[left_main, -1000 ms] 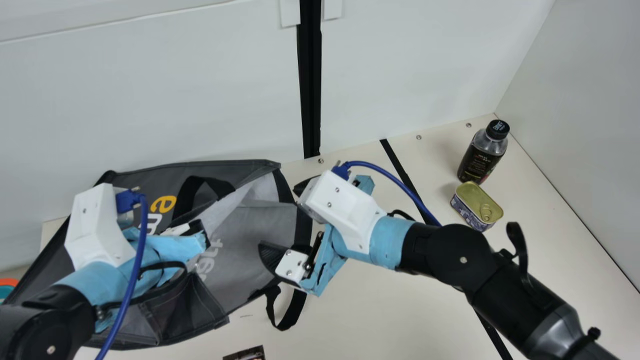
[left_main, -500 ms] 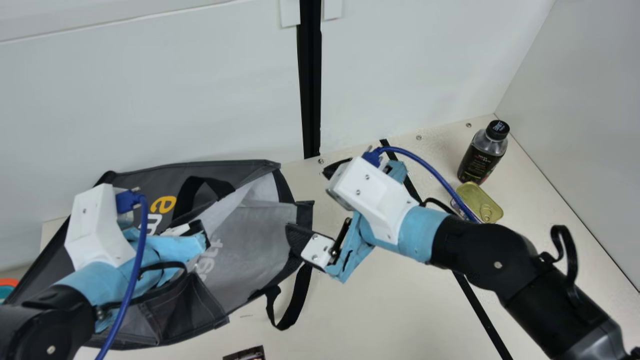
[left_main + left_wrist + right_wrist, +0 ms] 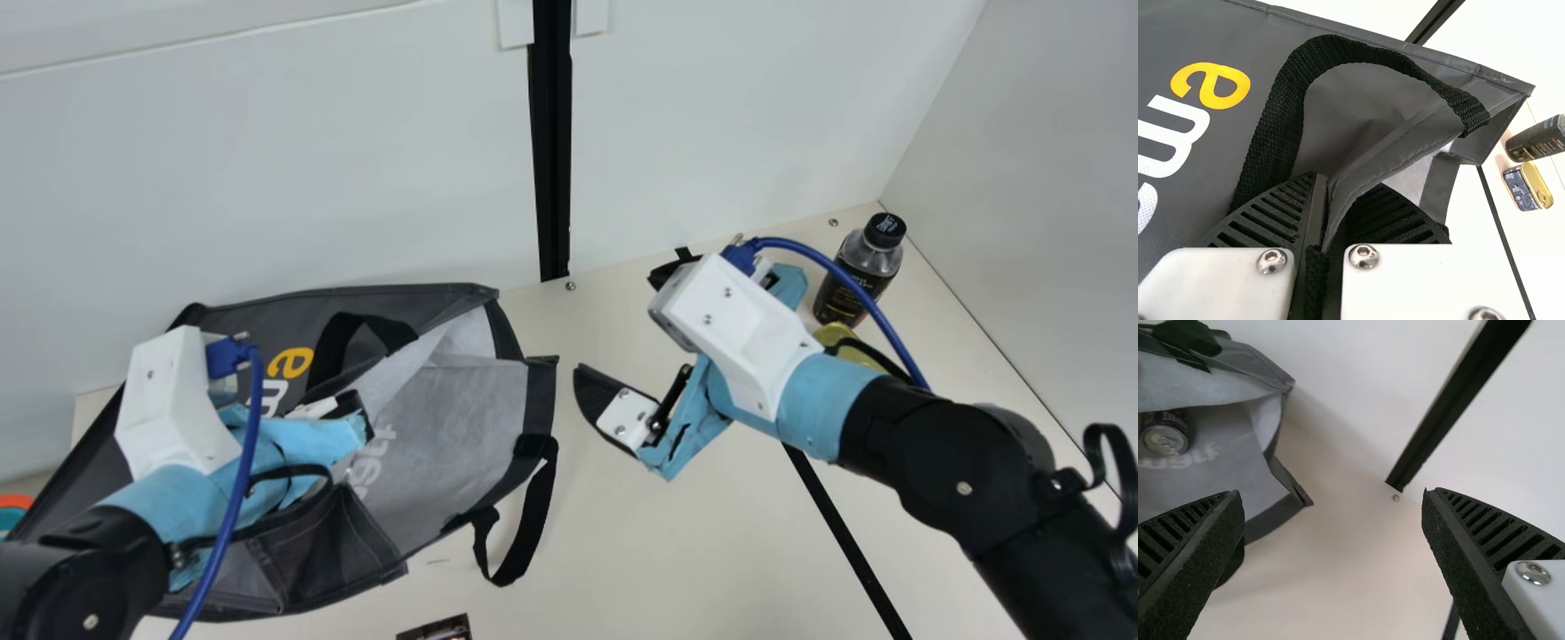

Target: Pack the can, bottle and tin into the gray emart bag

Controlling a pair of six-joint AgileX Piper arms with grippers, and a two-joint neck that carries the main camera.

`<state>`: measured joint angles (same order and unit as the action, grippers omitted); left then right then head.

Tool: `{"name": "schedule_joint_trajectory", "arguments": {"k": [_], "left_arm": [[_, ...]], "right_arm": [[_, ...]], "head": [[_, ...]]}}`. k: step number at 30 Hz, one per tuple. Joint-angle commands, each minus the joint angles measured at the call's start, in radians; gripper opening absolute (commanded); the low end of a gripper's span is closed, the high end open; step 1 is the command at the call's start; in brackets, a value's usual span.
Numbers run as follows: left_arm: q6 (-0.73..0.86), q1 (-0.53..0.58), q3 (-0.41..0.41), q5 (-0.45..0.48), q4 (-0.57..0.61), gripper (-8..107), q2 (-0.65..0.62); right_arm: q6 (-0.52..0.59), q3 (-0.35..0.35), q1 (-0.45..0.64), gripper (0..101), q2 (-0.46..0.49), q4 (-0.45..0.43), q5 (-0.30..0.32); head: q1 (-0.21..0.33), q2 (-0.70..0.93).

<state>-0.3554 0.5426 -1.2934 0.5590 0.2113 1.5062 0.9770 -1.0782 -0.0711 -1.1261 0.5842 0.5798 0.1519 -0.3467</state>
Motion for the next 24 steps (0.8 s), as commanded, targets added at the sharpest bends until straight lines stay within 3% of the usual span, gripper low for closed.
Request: {"name": "schedule_joint_trajectory", "arguments": {"k": [1, 24], "left_arm": [[0.000, 0.000, 0.000, 0.000, 0.000, 10, 0.000], [0.000, 0.000, 0.000, 0.000, 0.000, 10, 0.000]], "right_arm": [[-0.027, -0.006, 0.010, 91, 0.006, -0.043, 0.007], [-0.366, -0.112, 0.101, 91, 0.082, -0.452, 0.141]], "head": [[0.023, -0.002], [0.023, -0.002]]}}
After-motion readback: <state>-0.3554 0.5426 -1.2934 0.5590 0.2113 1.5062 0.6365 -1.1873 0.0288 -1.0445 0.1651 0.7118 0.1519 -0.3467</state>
